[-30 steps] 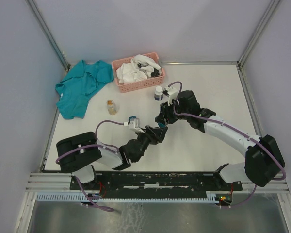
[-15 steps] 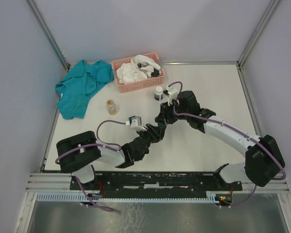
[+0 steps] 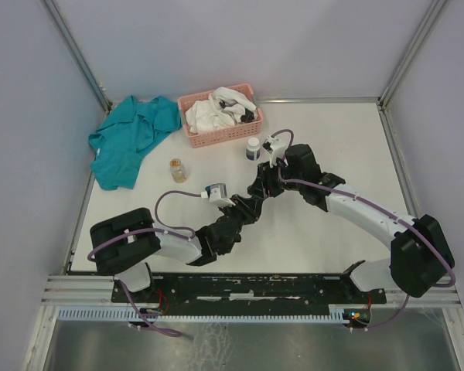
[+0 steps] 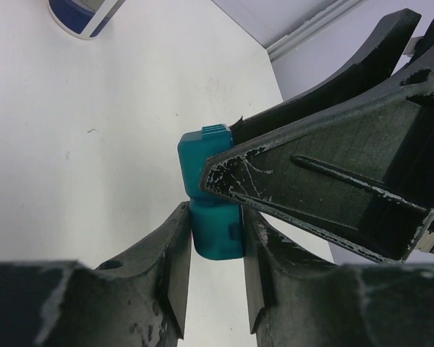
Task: Sort the pills into containers
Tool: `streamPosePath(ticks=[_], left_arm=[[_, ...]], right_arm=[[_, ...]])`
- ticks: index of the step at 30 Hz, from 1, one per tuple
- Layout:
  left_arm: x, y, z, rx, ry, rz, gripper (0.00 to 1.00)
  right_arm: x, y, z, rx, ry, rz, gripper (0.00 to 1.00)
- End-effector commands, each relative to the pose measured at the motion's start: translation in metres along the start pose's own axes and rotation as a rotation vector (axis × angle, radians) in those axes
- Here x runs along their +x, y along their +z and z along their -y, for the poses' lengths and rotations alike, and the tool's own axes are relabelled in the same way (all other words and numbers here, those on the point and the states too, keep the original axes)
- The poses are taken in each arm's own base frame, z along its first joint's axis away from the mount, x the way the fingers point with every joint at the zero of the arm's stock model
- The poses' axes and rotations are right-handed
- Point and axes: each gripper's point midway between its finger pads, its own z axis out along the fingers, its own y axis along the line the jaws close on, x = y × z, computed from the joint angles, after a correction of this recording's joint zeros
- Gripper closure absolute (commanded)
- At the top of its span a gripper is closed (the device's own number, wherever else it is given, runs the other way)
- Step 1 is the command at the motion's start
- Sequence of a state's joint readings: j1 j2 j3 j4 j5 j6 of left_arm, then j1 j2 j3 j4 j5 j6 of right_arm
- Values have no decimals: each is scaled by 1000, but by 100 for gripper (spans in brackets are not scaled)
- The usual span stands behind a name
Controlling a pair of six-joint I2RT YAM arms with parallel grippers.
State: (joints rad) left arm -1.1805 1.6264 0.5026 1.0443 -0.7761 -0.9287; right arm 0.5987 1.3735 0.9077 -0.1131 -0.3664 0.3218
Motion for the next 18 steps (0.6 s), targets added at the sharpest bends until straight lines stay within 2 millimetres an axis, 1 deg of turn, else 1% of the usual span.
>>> streamPosePath(ticks=[1, 6, 7, 8, 10, 13, 18], left_arm=[[-12, 8, 12, -10, -33, 65, 65], [-12, 9, 13, -10, -27, 63, 77], [-11, 9, 12, -11, -24, 61, 81], [-11, 9, 12, -12, -25, 59, 89], [-10, 9, 11, -14, -32, 49, 96], [-10, 7, 6, -17, -53, 41, 97], [-12, 4, 3, -3, -84, 33, 97]], right_arm=[[-14, -6, -7, -33, 10, 55, 77], [-13, -5, -7, -48, 28, 48, 77], [-13, -5, -7, -53, 32, 49, 77], [-14, -5, -7, -58, 45, 51, 77], [-16, -6, -8, -78, 69, 60, 76], [-21, -10, -7, -115, 127, 78, 75], [-22, -12, -7, -178, 202, 84, 75]])
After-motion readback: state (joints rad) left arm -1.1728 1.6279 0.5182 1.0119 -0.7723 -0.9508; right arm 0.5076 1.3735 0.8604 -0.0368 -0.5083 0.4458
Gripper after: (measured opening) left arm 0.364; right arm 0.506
